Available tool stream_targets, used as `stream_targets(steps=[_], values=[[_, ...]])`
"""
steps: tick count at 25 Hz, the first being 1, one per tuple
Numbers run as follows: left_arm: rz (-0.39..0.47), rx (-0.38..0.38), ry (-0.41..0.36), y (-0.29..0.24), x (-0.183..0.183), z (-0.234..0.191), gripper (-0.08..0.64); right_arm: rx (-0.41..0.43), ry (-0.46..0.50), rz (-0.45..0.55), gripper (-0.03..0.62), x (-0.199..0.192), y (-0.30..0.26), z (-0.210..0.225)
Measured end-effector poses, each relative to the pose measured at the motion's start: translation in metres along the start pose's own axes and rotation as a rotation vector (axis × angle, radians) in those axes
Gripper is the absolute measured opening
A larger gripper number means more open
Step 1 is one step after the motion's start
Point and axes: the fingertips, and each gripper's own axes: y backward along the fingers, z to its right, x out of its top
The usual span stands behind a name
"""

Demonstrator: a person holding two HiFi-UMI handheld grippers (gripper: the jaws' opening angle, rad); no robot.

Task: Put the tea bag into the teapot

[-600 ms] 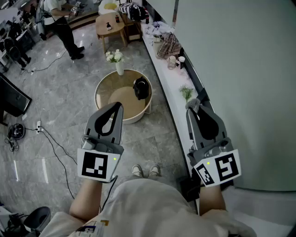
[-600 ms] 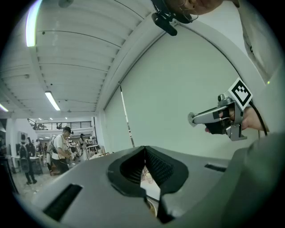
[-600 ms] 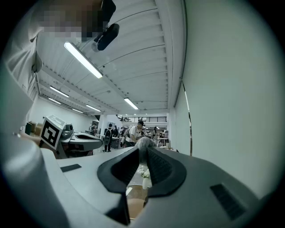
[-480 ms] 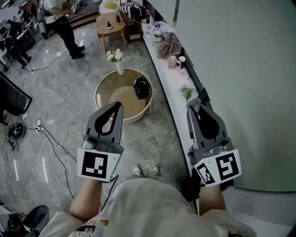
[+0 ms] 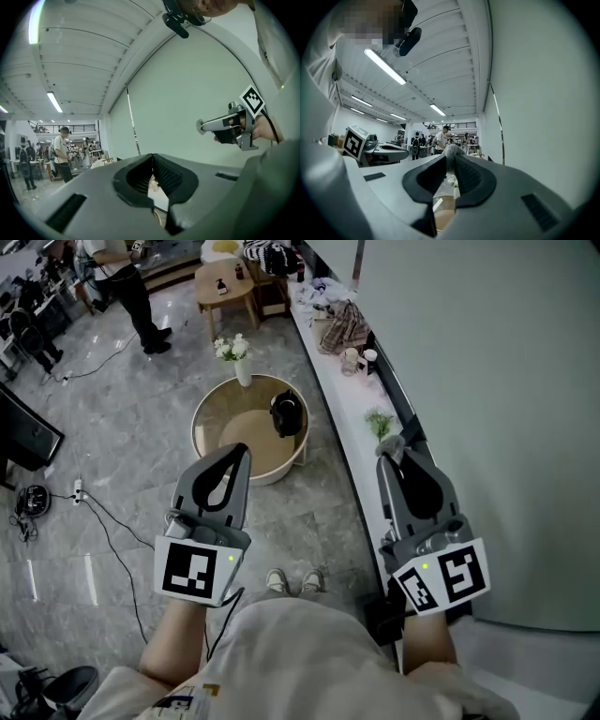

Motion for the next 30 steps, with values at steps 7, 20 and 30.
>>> stream_targets(steps=[7, 20, 30], values=[[-0.009, 0.003, 0.0, -0.011, -0.003, 0.008, 0.008, 0.018, -0.008, -0.003, 0.049, -0.005, -0.002, 0.011], [-0.028, 0.036, -0.031, -0.028, 0.0, 0.04, 0.008, 0.05, -0.02, 0.006, 0.049, -0.013, 0.01, 0.043], [-0.052, 0.056, -0.048, -0.036, -0.007, 0.049, 0.008, 0.069, -0.021, -0.014, 0.049, -0.026, 0.013, 0.056]])
